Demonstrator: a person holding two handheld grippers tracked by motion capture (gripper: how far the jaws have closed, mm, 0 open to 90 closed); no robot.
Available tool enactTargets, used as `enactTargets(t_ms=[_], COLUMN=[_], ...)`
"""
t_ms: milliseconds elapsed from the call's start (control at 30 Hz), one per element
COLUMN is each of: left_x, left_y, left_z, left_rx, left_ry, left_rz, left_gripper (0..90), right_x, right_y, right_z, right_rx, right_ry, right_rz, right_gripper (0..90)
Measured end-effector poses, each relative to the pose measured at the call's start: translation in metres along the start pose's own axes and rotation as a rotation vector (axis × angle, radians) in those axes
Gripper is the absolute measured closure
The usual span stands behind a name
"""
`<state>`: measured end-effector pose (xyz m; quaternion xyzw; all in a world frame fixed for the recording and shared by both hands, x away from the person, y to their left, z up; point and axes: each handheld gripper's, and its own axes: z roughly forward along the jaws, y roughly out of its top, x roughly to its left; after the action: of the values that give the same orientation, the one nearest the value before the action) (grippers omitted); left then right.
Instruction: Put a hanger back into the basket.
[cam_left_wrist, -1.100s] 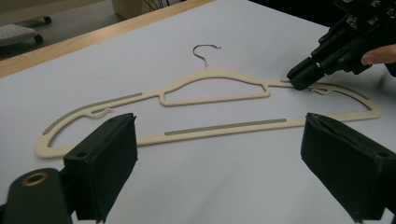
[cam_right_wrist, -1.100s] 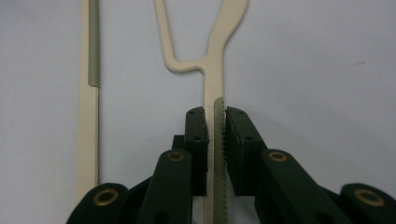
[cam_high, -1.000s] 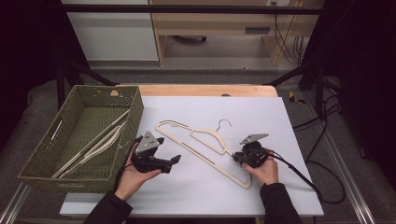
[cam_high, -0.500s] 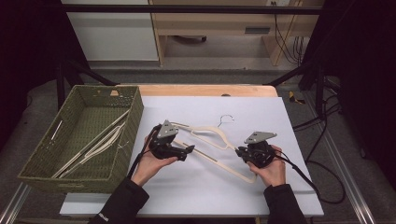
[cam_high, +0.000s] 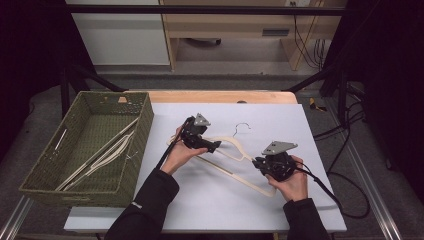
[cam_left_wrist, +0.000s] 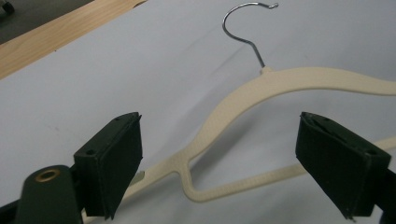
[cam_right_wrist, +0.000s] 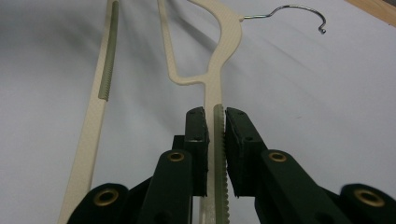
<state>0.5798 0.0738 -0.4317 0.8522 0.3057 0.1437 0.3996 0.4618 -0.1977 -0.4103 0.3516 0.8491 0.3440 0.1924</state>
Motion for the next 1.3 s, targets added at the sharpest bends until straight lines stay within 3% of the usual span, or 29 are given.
enactTargets(t_ms=[100,367,467,600,700,1067,1300], left_x=[0.002,0.002,0.001,0.001,0.002,-0.006,-0.014], left_y=[-0.004,-0.005,-0.003,-0.005,-0.005,-0.003,-0.003], left_z=[0.009,0.027,0.032,0.036,0.034,0.016,-0.004], left_rx=[0.019,0.068,0.085,0.104,0.107,0.136,0.135], left_ry=[-0.012,-0.028,-0.030,-0.038,-0.045,0.000,-0.009], left_rz=[0.001,0.062,0.097,0.135,0.152,0.304,0.391], left_gripper=[17.4,28.4,35.4,51.3,61.1,69.5,73.3], right_x=[0.000,0.004,0.004,0.005,0.005,0.004,-0.002], right_y=[0.000,0.001,0.001,0.001,0.001,-0.002,-0.009], right_z=[-0.001,-0.002,-0.002,-0.003,-0.003,0.000,0.008], right_rx=[-0.002,-0.001,-0.007,-0.011,-0.014,0.006,0.030], right_ry=[0.008,0.009,0.015,0.020,0.020,0.025,0.019], right_rz=[-0.002,-0.011,-0.021,-0.027,-0.028,-0.059,-0.026], right_gripper=[80.3,80.3,80.3,80.3,80.2,80.1,80.3])
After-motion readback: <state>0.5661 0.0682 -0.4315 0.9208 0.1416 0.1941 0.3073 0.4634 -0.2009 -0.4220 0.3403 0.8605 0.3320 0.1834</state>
